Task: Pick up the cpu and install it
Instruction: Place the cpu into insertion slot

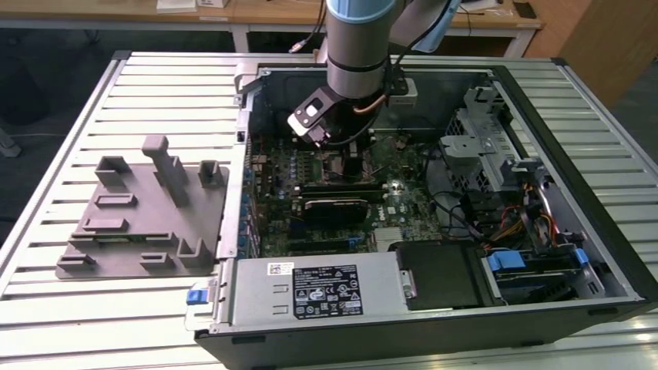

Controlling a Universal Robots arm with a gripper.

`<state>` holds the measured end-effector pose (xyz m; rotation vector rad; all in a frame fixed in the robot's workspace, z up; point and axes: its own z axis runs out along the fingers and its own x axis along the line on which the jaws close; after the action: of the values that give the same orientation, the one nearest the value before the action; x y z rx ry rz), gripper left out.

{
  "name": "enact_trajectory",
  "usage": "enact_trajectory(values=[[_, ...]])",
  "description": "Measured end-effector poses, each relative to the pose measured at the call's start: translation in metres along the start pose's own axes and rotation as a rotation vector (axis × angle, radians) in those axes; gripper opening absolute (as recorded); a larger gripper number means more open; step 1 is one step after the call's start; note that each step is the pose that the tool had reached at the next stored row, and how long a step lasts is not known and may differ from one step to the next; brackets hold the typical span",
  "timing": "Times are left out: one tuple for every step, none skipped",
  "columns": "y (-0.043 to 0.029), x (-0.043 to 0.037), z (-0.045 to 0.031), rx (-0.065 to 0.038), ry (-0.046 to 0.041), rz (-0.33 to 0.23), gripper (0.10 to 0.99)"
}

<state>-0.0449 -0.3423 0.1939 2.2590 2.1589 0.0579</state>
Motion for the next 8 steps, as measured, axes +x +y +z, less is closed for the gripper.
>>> enact_trajectory(values=[[0.0000, 0.0000, 0.0000, 0.000, 0.0001, 0.000, 0.612], [0.0000, 0.0000, 0.0000, 0.000, 0.0001, 0.000, 0.612], [0.0000, 0.0000, 0.0001, 0.000, 0.0001, 0.000, 0.612], [0.0000, 0.0000, 0.0000, 0.000, 0.0001, 0.000, 0.612], [0.0000, 0.0000, 0.0000, 0.000, 0.0001, 0.000, 0.600], [0.0000, 0.0000, -0.0001, 0.000, -0.0002, 0.000, 0.600], [0.0000, 0.0000, 0.0000, 0.000, -0.0001, 0.000, 0.600], [0.0000, 0.0000, 0.0000, 0.000, -0.0001, 0.000, 0.533]])
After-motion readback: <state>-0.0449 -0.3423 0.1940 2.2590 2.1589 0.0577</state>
